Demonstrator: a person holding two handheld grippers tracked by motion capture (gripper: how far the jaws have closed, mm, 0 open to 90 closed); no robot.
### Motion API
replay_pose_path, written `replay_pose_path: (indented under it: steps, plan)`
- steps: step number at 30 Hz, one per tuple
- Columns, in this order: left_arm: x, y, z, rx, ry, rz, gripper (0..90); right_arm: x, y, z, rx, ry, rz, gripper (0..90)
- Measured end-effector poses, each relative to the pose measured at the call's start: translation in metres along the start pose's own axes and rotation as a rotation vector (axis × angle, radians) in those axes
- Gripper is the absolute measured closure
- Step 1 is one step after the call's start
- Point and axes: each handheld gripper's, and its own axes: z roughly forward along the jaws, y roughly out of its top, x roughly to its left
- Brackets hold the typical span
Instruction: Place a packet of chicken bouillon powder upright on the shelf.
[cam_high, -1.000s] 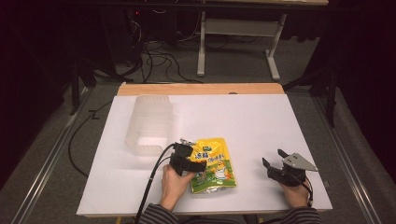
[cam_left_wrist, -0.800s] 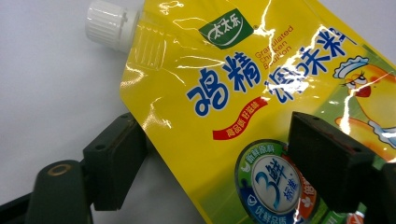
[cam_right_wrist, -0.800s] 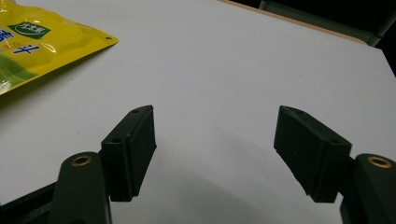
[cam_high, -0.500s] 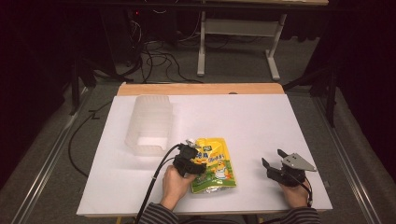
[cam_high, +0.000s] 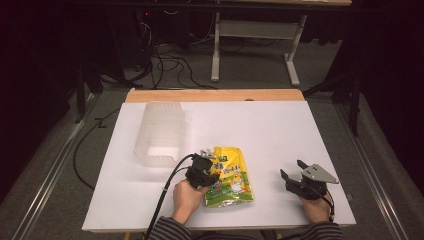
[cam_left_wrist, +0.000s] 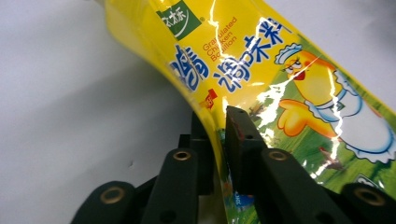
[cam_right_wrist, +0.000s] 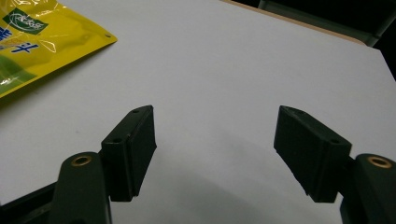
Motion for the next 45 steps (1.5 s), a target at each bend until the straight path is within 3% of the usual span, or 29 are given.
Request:
replay_pose_path:
  steps: [4,7,10,13,17,20,26,35,45]
  plan:
    - [-0.003,0.0,-0.003,-0.027,0.003,0.026,89.6,0.0,0.0,0.0,-0.002,0.001,-0.003,30.0]
    - [-0.003,0.002,-0.008,-0.056,-0.024,0.027,90.0,0.0,0.0,0.0,-0.003,0.002,-0.002,29.9]
    - [-0.005,0.005,-0.017,-0.101,-0.051,0.034,90.0,0.0,0.0,0.0,0.001,0.001,0.002,29.9]
    - [-0.01,0.008,-0.027,-0.143,-0.052,0.062,90.0,0.0,0.0,0.0,0.001,0.002,-0.004,30.0]
    - [-0.014,0.011,-0.042,-0.238,-0.056,0.089,90.0,0.0,0.0,0.0,0.001,0.003,-0.002,30.0]
    - [-0.017,0.014,-0.052,-0.27,-0.062,0.111,90.0,0.0,0.0,0.001,0.006,0.004,-0.011,30.0]
    - [-0.019,0.02,-0.068,-0.3,-0.073,0.148,90.0,0.0,0.0,0.001,0.008,0.007,0.001,30.1]
    - [-0.025,0.031,-0.086,-0.316,-0.048,0.214,90.0,-0.001,0.0,0.0,-0.001,0.009,-0.003,29.9]
    - [-0.019,0.04,-0.099,-0.337,-0.056,0.217,90.0,-0.001,0.0,0.0,-0.008,0.008,0.002,29.9]
